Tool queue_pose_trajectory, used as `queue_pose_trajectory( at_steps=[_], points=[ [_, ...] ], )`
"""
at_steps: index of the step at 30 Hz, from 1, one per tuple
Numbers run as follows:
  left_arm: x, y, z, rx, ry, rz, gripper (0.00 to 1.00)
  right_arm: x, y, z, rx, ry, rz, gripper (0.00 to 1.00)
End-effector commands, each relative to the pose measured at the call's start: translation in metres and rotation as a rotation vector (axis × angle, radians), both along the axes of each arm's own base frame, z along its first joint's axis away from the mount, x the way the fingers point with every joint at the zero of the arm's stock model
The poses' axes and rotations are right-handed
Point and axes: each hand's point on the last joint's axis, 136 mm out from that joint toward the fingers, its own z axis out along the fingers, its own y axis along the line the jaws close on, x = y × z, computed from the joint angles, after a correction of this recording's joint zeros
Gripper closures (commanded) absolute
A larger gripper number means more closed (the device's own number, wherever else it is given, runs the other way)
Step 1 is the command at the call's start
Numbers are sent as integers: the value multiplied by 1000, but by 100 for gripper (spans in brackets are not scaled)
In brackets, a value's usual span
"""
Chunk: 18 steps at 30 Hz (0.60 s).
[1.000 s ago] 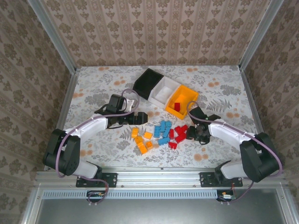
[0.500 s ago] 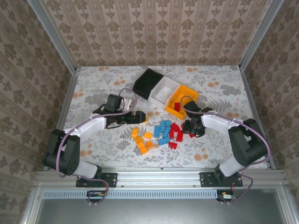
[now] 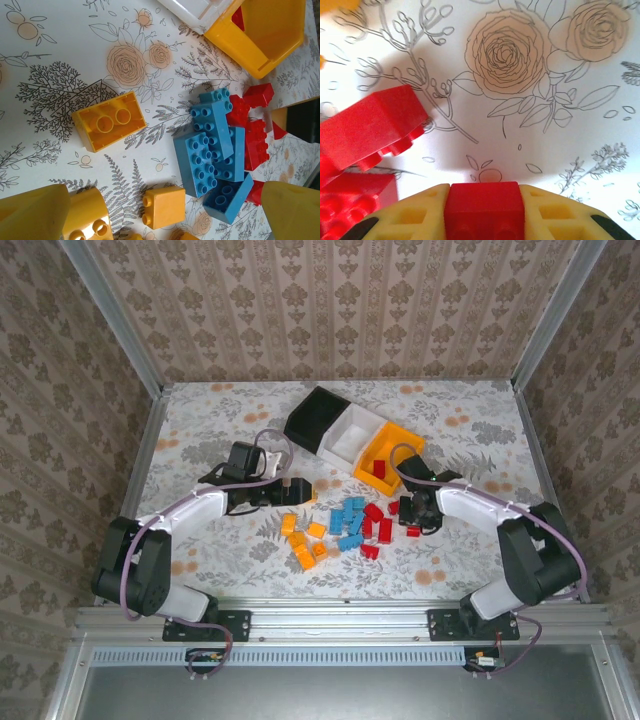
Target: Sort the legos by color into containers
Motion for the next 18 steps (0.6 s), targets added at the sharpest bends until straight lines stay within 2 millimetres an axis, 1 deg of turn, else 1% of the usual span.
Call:
queue_pose_trajectory(
  at_steps=[1,2,4,6,8,11,13,18],
  points=[
    [-5,-1,4,-24,16,-7,0,2,0,30,25,-46,-26,69],
    [-5,-1,6,-27,16,-7,0,8,3,41,42,-67,-26,69],
    [-6,-2,9,-32,11,-12,0,20,10,70,82,-134,-18,69],
    [-7,-3,13,-34,4,-16,0,36,16,97,104,-193,-8,69],
    [-8,-3,15,-35,-1,-17,0,52,21,119,119,-239,4,69],
    [-11,-1,15,-26,2,-18,0,80,32,126,113,-238,35,69],
    [-14,2,13,-13,5,-15,0,100,38,127,104,-239,53,69],
    [-20,14,15,49,-4,1,0,141,42,106,97,-212,48,69]
  ],
)
